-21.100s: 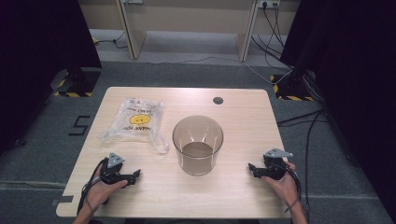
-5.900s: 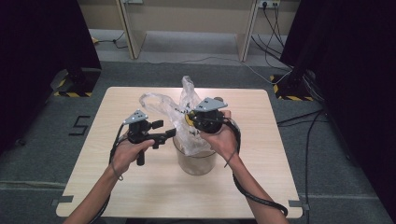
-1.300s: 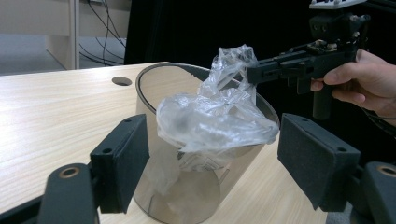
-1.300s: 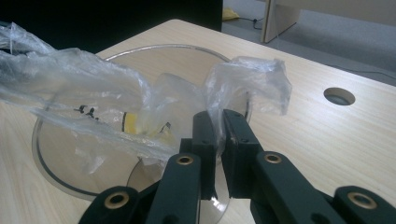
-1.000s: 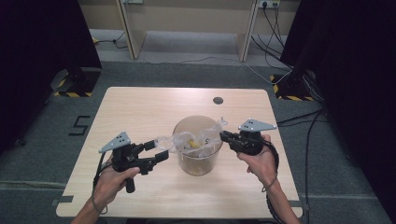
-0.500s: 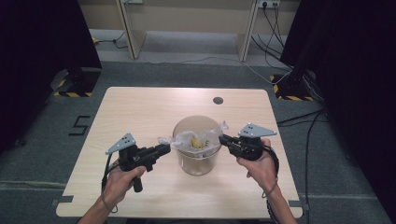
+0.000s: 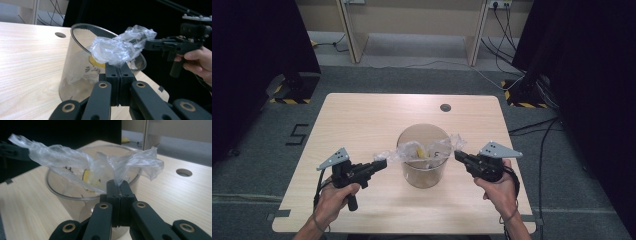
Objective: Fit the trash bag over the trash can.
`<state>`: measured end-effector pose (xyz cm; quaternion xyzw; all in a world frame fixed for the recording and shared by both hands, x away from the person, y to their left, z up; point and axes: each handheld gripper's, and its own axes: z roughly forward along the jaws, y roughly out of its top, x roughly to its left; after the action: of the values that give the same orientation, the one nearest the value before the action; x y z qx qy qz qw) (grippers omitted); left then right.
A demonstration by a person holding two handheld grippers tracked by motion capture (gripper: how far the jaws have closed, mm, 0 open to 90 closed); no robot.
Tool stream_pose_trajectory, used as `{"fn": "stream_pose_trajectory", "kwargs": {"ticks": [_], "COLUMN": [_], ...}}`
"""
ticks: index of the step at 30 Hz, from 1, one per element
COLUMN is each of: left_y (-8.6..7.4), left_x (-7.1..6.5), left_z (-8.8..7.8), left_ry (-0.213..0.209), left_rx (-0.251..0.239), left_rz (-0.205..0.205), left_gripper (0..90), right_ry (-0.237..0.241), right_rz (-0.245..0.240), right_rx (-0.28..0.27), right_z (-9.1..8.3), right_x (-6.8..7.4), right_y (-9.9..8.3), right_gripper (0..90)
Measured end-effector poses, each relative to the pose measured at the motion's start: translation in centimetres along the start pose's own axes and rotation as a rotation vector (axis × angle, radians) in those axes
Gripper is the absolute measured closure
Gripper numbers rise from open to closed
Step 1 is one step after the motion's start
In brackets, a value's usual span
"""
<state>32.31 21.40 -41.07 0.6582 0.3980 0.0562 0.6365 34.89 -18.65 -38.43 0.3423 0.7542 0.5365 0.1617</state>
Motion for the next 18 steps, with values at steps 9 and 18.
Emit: {"fn": "stream_pose_trajectory", "kwargs": {"ticks": [9, 18], "left_y": [-0.7, -3.0], "left_x": [-0.4, 2.1], "left_z": [-1.0, 0.4], "left_ry": [-0.02, 0.008], "left_rx": [0.027, 0.098], "left_rz": [-0.008, -0.093], "left_gripper": [88.0, 89.1], "right_ry": [0.057, 0.055], "right_rz": [0.042, 0.103], "right_rx": [0.021, 0.083], "right_z": [-1.8, 0.3], "right_x": [1.1, -0.2], "right_y": [-2.1, -4.4], "right_gripper": [90.0, 90.0]}}
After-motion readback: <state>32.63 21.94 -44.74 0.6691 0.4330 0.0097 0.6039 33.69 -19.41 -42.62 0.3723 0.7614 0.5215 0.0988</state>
